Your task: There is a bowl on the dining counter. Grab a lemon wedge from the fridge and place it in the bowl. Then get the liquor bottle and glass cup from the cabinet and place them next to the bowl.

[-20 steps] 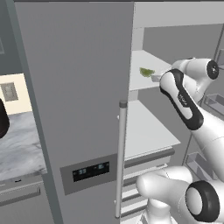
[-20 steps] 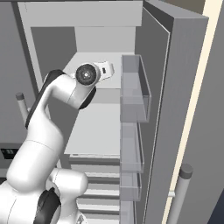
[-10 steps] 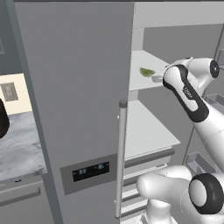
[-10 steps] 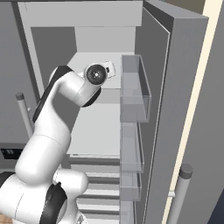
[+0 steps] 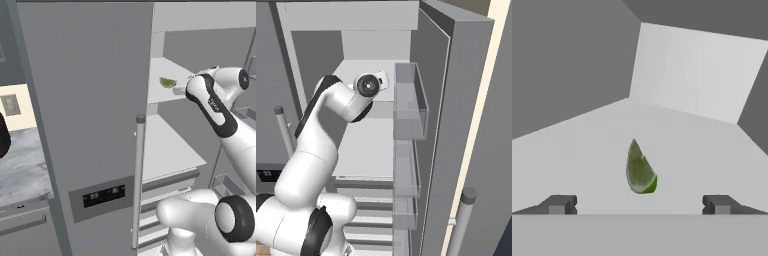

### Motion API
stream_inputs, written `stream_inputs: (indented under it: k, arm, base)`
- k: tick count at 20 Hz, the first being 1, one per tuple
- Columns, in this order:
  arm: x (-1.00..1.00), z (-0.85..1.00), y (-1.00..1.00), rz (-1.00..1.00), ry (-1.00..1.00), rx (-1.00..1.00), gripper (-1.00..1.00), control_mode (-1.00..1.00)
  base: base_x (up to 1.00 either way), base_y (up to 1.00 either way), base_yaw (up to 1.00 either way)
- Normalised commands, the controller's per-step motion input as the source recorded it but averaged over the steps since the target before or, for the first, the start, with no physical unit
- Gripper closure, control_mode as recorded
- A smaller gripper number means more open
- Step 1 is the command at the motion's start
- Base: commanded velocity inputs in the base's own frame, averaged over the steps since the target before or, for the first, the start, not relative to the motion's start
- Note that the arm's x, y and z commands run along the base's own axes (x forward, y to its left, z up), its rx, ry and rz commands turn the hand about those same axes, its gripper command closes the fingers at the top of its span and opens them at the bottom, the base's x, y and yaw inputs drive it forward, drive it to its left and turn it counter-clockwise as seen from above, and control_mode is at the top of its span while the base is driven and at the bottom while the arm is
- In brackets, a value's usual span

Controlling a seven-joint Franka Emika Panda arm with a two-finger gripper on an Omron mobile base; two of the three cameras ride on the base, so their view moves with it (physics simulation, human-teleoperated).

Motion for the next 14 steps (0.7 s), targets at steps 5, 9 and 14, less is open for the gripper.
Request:
stream_inputs:
  k: [5,9,14]
  arm:
    - [0.18,-0.12,0.0,0.0,0.05,0.0,-1.0,-1.0]
    - [0.18,-0.13,0.0,0.0,0.06,0.0,-1.0,-1.0]
    - [0.1,-0.08,0.06,0.0,0.07,0.0,-1.0,-1.0]
  base:
    - [0.0,0.0,0.0]
    - [0.0,0.0,0.0]
    - [0.0,0.0,0.0]
